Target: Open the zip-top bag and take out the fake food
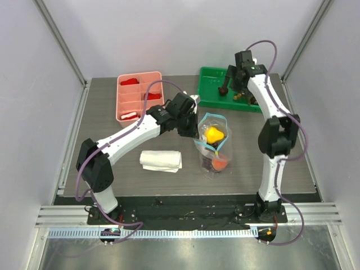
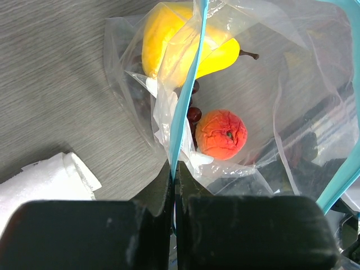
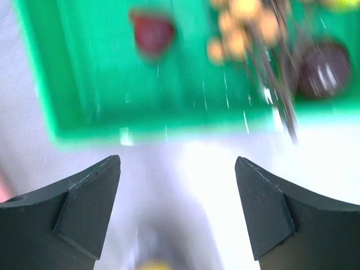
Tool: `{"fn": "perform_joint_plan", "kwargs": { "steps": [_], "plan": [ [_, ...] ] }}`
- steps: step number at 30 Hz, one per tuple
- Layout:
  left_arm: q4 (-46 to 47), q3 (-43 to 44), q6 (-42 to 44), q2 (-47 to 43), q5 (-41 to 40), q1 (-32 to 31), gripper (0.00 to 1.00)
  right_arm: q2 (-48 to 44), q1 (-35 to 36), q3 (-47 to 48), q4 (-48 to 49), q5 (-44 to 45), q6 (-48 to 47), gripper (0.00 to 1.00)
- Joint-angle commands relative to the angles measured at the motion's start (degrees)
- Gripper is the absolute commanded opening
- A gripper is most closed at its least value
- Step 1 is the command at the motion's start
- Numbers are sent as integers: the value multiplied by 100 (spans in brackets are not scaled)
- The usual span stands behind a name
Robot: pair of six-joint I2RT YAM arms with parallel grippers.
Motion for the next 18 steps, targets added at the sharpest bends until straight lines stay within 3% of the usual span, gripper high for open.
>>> {"fn": "perform_joint_plan", "kwargs": {
  "steps": [1,8,15,18],
  "plan": [
    [110,178,92,-186,-3,12,0,-2255,226,-936,-1015,-328,59,87],
    [207,160,-5,-247,120,3,0,-4181,1130,-2001,-1730,-1154,-215,83],
    [199,283,-48,-195,279,-5,0,-4457,2343,-2448,-1319,-1771,417,65],
    [181,363,-57,-159,305,-32,0,-4466,2546,-2913,-819,-1727,567,63]
  ]
}}
